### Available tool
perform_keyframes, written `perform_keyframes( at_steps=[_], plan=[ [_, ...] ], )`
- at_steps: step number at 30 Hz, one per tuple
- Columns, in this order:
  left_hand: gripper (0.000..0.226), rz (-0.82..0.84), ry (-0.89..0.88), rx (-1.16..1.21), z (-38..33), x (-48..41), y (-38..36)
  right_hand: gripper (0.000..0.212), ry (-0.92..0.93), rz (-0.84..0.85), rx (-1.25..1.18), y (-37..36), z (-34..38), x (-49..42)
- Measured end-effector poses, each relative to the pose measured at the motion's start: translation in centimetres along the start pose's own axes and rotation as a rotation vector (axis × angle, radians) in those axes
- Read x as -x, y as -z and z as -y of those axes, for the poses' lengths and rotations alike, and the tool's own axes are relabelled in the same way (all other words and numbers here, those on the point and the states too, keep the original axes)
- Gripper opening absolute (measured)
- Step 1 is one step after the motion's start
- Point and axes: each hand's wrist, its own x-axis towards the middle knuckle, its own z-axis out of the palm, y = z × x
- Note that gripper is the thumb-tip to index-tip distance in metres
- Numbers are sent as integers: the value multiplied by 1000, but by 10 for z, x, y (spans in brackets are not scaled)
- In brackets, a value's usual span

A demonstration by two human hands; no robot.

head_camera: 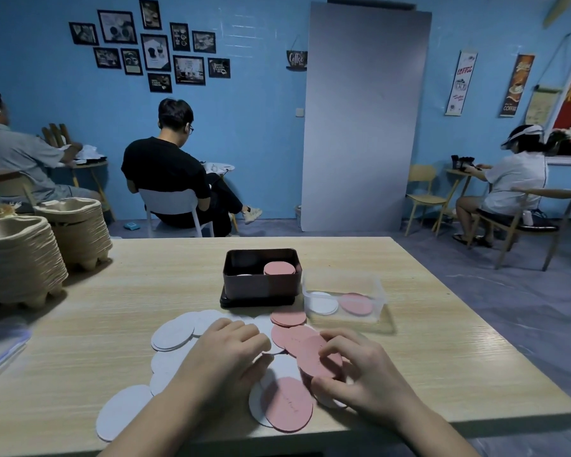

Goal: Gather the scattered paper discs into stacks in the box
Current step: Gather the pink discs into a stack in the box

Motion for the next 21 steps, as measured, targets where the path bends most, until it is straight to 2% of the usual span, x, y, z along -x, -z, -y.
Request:
perform_keyframes(
  at_steps=[2, 6, 21],
  plan=[
    [18, 70, 23, 145, -8, 4, 4, 35, 5, 1, 7, 2, -2, -1],
    [47, 248, 62, 348, -20, 12, 5, 36, 9, 9, -7, 10, -2, -5],
    [61, 252, 8, 375, -24, 18, 3, 39, -2, 101, 17, 10, -4, 1]
  ],
)
